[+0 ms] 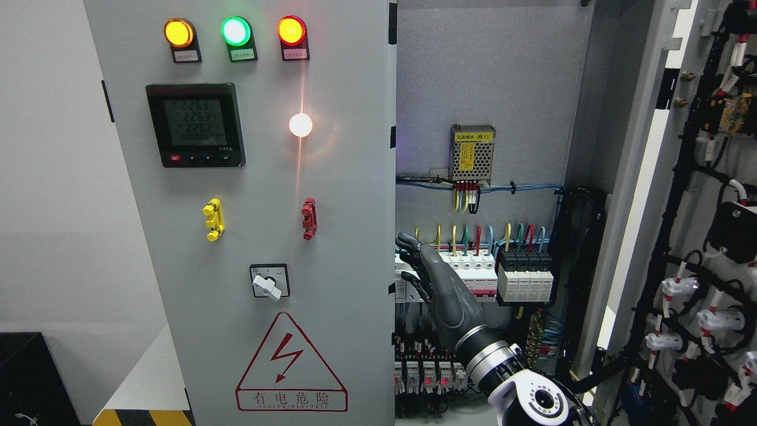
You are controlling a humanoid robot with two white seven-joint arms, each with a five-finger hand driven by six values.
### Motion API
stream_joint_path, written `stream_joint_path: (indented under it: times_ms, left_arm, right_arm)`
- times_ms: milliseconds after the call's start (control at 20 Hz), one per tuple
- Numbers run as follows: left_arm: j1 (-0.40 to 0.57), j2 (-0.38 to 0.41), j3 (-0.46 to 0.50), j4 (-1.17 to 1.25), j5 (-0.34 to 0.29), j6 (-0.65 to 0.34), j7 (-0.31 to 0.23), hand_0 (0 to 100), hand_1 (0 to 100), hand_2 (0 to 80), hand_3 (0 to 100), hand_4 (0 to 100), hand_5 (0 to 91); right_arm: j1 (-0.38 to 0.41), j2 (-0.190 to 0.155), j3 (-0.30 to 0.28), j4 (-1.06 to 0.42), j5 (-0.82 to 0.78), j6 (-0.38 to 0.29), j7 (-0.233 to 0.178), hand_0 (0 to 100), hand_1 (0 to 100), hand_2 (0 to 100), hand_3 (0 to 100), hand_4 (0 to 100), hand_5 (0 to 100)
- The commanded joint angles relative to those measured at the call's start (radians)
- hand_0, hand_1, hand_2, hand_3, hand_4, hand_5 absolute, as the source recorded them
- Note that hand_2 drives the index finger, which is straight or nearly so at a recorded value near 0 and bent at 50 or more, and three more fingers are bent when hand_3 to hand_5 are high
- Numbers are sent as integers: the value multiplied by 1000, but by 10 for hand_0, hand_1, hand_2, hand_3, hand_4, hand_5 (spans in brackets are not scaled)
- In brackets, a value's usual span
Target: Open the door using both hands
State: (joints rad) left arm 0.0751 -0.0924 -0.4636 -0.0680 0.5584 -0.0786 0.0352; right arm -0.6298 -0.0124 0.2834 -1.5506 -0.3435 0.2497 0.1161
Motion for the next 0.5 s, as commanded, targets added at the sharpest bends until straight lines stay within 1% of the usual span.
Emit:
stream_joint_path:
  times_ms: [0,100,150,250,300,451]
  left_arm:
    - [0,0,0,-1,0,0,0,0,0,0,0,0,0]
    - [0,0,0,1,0,-1,0,0,0,0,0,0,0]
    - [0,-1,0,-1,0,0,0,0,0,0,0,0,0]
    - [0,0,0,1,0,0,0,0,0,0,0,0,0]
    - [0,-1,0,-1,0,0,0,0,0,0,0,0,0]
    - [0,0,0,1,0,-1,0,0,0,0,0,0,0]
  right_arm:
    - [-28,-41,2,69,-55,0,1,191,0,0,0,0,0]
    - [-31,-41,-1,84,-57,-1,2,191,0,0,0,0,0]
    - [-33,-44,-1,92,-58,-1,14,191,0,0,0,0,0]
    - [-40,-55,-1,104,-58,0,65,191,0,0,0,0,0]
    - [-44,-57,-4,107,-58,0,82,191,0,0,0,0,0]
    - [-63,-60,-7,122,-58,0,86,191,0,0,0,0,0]
